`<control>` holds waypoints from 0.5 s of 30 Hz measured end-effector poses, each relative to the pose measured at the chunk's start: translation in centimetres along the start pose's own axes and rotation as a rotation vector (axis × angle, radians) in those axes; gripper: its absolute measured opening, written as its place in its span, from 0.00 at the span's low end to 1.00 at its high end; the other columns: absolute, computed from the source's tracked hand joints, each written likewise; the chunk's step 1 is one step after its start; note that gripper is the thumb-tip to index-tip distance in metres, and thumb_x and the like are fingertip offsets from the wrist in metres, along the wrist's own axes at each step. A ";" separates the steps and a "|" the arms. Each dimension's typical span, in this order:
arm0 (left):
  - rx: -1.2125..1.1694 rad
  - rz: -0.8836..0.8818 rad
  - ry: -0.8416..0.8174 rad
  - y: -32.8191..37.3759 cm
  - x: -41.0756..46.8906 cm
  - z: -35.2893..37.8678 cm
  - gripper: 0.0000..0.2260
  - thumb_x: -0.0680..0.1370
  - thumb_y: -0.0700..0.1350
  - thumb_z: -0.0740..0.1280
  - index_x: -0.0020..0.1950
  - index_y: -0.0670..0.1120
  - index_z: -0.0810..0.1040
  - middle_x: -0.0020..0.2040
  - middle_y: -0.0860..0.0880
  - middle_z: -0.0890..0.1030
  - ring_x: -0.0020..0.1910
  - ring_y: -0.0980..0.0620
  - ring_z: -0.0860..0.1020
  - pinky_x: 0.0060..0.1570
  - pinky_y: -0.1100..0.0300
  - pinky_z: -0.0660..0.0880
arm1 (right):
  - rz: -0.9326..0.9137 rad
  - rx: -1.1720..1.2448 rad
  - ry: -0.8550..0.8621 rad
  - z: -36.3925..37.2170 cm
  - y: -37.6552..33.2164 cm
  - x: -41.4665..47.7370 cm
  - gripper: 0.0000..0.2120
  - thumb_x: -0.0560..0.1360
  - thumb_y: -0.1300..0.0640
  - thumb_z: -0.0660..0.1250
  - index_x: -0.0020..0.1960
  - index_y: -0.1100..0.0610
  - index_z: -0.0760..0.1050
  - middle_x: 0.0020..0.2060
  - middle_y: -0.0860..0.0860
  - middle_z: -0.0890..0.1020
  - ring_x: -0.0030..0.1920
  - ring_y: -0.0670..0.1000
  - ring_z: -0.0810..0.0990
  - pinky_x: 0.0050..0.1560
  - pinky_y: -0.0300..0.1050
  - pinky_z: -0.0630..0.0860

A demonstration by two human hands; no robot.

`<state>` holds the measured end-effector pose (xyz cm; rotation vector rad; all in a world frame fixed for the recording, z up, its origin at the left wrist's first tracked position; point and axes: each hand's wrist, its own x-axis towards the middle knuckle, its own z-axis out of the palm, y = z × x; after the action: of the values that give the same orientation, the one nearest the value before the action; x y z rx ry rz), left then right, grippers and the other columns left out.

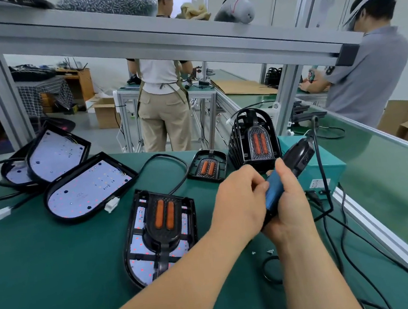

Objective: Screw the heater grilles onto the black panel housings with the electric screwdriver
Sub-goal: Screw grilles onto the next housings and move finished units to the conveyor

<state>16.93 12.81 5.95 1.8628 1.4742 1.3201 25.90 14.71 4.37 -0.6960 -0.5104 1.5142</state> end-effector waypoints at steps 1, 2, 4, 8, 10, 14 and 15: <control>0.041 0.044 0.011 0.0 0.0 0.1 0.07 0.79 0.45 0.65 0.42 0.48 0.72 0.42 0.51 0.77 0.43 0.50 0.75 0.45 0.54 0.72 | -0.002 0.004 0.000 0.0 0.1 0.1 0.28 0.69 0.43 0.72 0.64 0.56 0.74 0.44 0.57 0.86 0.45 0.57 0.87 0.38 0.50 0.82; 0.081 0.080 0.013 -0.1 0.0 0.2 0.07 0.80 0.45 0.64 0.42 0.48 0.70 0.43 0.50 0.77 0.44 0.48 0.74 0.45 0.52 0.72 | -0.012 0.008 0.008 -0.1 0.2 0.2 0.27 0.71 0.43 0.72 0.64 0.56 0.74 0.44 0.56 0.85 0.45 0.57 0.86 0.39 0.50 0.82; 0.160 0.087 -0.002 -0.5 0.2 0.2 0.06 0.80 0.45 0.63 0.44 0.48 0.69 0.45 0.47 0.76 0.45 0.45 0.74 0.44 0.50 0.71 | -0.051 0.004 0.064 -0.2 0.2 0.5 0.22 0.73 0.43 0.71 0.61 0.54 0.74 0.43 0.53 0.81 0.41 0.54 0.84 0.40 0.49 0.81; 0.384 -0.179 -0.113 -2.7 1.0 -0.9 0.06 0.83 0.46 0.62 0.48 0.45 0.71 0.50 0.44 0.80 0.45 0.45 0.73 0.44 0.55 0.68 | -0.237 0.036 0.217 -0.4 -0.8 0.6 0.14 0.74 0.48 0.72 0.48 0.54 0.71 0.32 0.49 0.72 0.28 0.48 0.73 0.32 0.41 0.74; 0.483 -0.248 -0.185 -3.4 1.3 -1.4 0.12 0.82 0.50 0.63 0.45 0.43 0.74 0.48 0.44 0.82 0.45 0.44 0.77 0.43 0.55 0.71 | -0.286 0.113 0.222 -0.4 -1.4 0.3 0.13 0.74 0.52 0.73 0.49 0.56 0.71 0.30 0.49 0.74 0.28 0.48 0.74 0.32 0.40 0.74; 0.059 -0.407 -0.116 -3.9 1.4 -2.2 0.16 0.80 0.51 0.67 0.38 0.43 0.76 0.35 0.47 0.79 0.35 0.47 0.76 0.42 0.57 0.76 | -0.377 0.236 0.206 -0.2 -1.8 -0.4 0.12 0.77 0.55 0.69 0.53 0.58 0.69 0.31 0.51 0.75 0.30 0.50 0.76 0.35 0.41 0.75; -0.214 -0.518 -0.077 -3.8 1.3 -2.3 0.14 0.80 0.50 0.67 0.38 0.43 0.77 0.34 0.48 0.78 0.34 0.49 0.76 0.40 0.58 0.78 | -0.397 0.267 0.210 0.0 -1.8 -0.6 0.10 0.77 0.55 0.68 0.52 0.58 0.69 0.31 0.51 0.75 0.30 0.51 0.76 0.35 0.41 0.76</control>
<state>13.01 14.82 4.51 1.2658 1.5638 1.0874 27.21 14.21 5.64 -0.5019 -0.2599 1.0957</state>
